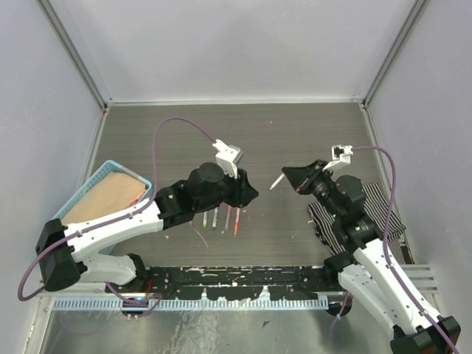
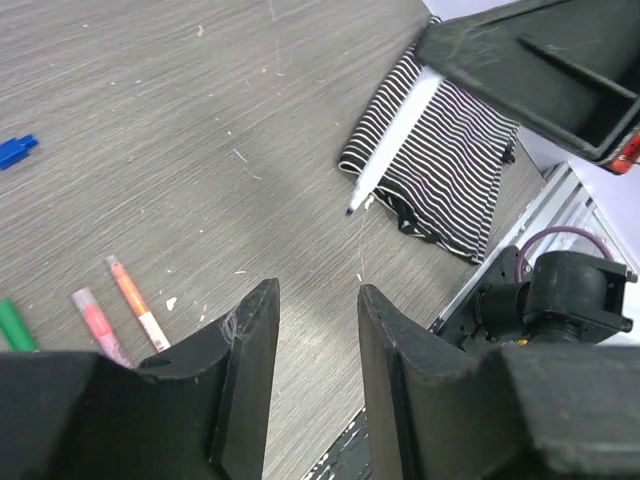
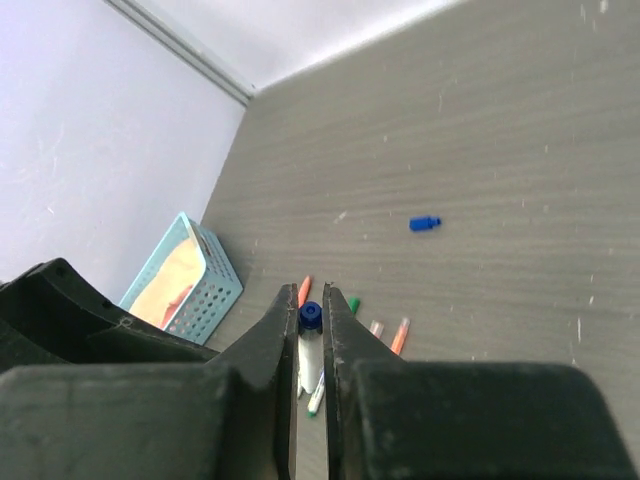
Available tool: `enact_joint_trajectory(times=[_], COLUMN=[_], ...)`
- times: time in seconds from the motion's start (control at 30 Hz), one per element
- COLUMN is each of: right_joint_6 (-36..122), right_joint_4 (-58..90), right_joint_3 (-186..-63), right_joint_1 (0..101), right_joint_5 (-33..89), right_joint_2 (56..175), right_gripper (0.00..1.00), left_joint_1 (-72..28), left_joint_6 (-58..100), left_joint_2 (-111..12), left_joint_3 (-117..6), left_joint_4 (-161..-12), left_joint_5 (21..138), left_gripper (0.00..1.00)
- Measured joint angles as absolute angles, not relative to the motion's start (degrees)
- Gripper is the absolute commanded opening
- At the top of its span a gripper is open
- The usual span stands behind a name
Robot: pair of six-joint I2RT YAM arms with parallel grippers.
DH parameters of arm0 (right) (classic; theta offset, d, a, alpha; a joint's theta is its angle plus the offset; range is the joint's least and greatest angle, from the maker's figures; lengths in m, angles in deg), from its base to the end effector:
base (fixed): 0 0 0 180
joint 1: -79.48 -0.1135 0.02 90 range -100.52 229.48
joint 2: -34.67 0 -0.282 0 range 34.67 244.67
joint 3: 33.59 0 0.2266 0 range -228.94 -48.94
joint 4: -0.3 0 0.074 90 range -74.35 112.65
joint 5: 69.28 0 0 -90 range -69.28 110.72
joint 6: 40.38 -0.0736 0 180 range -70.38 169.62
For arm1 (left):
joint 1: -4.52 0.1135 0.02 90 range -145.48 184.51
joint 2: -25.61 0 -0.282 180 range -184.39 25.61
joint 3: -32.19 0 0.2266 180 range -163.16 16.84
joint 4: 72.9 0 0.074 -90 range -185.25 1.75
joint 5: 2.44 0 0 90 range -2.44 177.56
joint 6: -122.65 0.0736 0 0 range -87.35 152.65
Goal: Insert the pens into the pen caps
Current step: Adjust the pen.
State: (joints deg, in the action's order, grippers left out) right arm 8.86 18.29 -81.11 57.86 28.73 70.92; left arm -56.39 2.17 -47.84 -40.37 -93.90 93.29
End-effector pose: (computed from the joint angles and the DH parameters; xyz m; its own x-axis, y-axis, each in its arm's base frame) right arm 0.1456 0.0687 0.3073 -0.4046 0.5351 -0.7416 -0.3028 0.6868 0.6608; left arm 0.1537 -0.2611 0.3254 -0.5744 -0.0057 -0.8186 0.6186 0.6519 -0.4386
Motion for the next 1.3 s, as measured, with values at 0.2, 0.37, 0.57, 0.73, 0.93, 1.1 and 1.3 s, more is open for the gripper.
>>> enact_joint_trajectory(times=[0.2,0.37,0.57,0.73,0.93,1.1,1.3], right_joint_6=[15.3,23.0,32.6,42.5,63.0,82.3,104.4], right_joint_4=[9.0,-1.0,-6.8,-3.5,9.3,20.2,36.1], right_joint_3=[-78.6,-74.5,-75.2,-80.6,-88.1,-93.7,-100.3], right_joint_1=[57.9,57.9,57.8,54.4,38.8,28.6,23.2], right_joint_5=[28.8,33.9,45.3,52.5,51.5,49.6,48.1], right_joint_2=[66.0,62.5,63.5,68.0,72.7,77.9,84.8], right_gripper=[0.01,0.01,0.01,0.01,0.01,0.01,0.01], left_joint_1=[-56.4,-55.7,-51.4,-45.9,-43.1,-41.7,-40.9], left_joint_6=[-0.6,-3.1,-4.8,-4.9,-3.8,-2.8,-1.3], left_joint_2=[-43.0,-40.1,-36.1,-34.1,-34.3,-34.7,-34.9], left_joint_3=[-40.4,-40.4,-40.7,-43.8,-48.1,-48.8,-49.5], left_joint_4=[-97.6,-101.2,-108.3,-116.4,-123.1,-125.9,-128.4], left_joint_5=[98.0,100.3,100.4,99.4,98.2,96.4,94.2], left_gripper=[0.49,0.50,0.53,0.56,0.56,0.57,0.56])
